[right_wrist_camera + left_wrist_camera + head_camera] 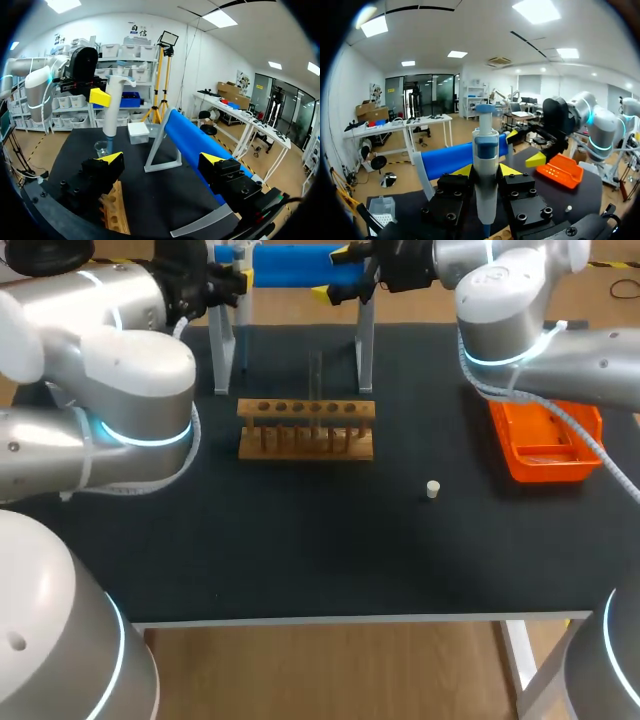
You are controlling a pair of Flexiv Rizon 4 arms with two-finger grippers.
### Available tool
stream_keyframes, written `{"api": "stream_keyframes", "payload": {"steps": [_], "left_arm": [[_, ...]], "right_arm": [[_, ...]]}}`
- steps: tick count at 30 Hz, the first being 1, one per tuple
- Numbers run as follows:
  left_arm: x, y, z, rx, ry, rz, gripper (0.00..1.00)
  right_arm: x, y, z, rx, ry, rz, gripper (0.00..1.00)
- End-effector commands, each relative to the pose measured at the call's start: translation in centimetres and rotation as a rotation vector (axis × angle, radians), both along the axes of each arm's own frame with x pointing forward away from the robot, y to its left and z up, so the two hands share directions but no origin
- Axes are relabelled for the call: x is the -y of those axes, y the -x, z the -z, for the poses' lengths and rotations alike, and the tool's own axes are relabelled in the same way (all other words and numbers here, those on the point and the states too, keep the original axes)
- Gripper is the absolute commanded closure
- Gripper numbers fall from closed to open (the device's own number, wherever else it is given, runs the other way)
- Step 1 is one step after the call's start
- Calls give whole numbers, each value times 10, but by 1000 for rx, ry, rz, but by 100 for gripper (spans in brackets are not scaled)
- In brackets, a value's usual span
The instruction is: Invert the test tube, pick up the pipette, mount the tip to pipette, aspirate from beaker and dispense into the tube, eject the tip, return the pipette, and cap with the stopper.
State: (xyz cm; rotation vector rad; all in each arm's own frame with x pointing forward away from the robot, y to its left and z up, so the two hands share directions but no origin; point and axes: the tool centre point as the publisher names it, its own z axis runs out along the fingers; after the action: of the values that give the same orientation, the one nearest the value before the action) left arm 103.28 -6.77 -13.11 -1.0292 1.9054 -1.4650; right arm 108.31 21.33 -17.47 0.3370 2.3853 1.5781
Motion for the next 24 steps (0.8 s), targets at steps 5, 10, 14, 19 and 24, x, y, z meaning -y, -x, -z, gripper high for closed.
{"api": "stream_keyframes", "payload": {"steps": [5,10,14,19,24], "left_arm": [[8,-21,2,-47,-32,-48,100],[7,-34,7,-65,-37,-81,100],[6,-44,8,-76,-42,-99,100],[3,-57,9,-87,-52,-119,100],[3,-65,8,-94,-59,-129,100]], "right_arm": [[0,-1,0,-2,2,-2,0],[0,-1,0,-2,2,-2,0],[0,-1,0,-2,2,-2,0],[0,-1,0,-2,2,-2,0],[0,-1,0,-2,2,-2,0]]}}
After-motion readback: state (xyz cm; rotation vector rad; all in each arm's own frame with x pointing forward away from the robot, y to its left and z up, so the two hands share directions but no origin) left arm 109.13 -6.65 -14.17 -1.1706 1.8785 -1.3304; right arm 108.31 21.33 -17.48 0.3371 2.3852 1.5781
